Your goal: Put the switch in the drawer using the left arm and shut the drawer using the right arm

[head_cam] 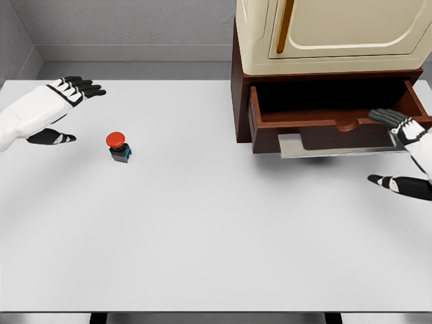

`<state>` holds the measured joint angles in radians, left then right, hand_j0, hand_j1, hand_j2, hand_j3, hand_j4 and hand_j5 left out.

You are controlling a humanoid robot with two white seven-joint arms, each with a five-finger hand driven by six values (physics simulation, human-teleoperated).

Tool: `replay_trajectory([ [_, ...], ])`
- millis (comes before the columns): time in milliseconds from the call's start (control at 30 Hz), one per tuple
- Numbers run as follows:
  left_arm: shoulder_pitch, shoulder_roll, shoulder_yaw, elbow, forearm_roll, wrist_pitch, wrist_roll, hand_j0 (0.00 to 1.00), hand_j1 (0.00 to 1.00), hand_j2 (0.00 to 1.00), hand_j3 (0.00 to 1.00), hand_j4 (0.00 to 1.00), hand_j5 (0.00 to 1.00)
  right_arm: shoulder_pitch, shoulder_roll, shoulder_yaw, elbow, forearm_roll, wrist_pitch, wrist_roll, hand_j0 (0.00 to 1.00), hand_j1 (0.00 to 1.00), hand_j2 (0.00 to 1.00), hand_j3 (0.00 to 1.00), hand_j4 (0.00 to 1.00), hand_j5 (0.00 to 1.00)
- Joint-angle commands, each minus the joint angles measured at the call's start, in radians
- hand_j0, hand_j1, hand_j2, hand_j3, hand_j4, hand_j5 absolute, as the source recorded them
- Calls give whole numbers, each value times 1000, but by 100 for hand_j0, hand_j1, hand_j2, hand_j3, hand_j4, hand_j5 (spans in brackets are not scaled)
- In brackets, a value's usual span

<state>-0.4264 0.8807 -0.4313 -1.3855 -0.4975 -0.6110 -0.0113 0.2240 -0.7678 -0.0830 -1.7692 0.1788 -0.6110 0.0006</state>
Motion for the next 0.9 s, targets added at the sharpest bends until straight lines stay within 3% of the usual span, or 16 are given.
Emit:
replay_trajectory([
  [0, 0, 1, 0, -1, 7, 0, 1, 100, 100, 100, 100, 100, 100, 0, -2, 14, 1, -7, 0, -5, 100, 100, 100, 100, 100, 100],
  [133, -2, 1, -1, 0, 7, 0, 1, 100, 100, 100, 100, 100, 100, -9, 2, 14, 1, -7, 0, -4, 100, 100, 100, 100, 100, 100],
  [233, -67, 1, -92, 5, -9, 0, 1, 100, 100, 100, 100, 100, 100, -9, 2, 16, 1, -7, 0, -4, 100, 100, 100, 100, 100, 100],
  [467, -133, -3, -182, 5, -64, 0, -1, 100, 100, 100, 100, 100, 100, -9, 4, 14, 1, -10, 0, -5, 100, 100, 100, 100, 100, 100],
  [567, -141, -5, -193, 5, -84, 0, -1, 95, 95, 95, 95, 95, 95, -9, 4, 12, 1, -12, 0, -7, 100, 100, 100, 100, 100, 100],
  [800, -152, -5, -241, 9, -128, 0, -1, 95, 95, 95, 95, 95, 95, -2, 5, 11, 1, -15, 0, -10, 100, 100, 100, 100, 100, 100],
  [867, -178, -5, -291, 26, -139, 0, -18, 96, 96, 96, 96, 96, 96, -3, 5, 11, 1, -15, 0, -11, 100, 100, 100, 100, 100, 100],
])
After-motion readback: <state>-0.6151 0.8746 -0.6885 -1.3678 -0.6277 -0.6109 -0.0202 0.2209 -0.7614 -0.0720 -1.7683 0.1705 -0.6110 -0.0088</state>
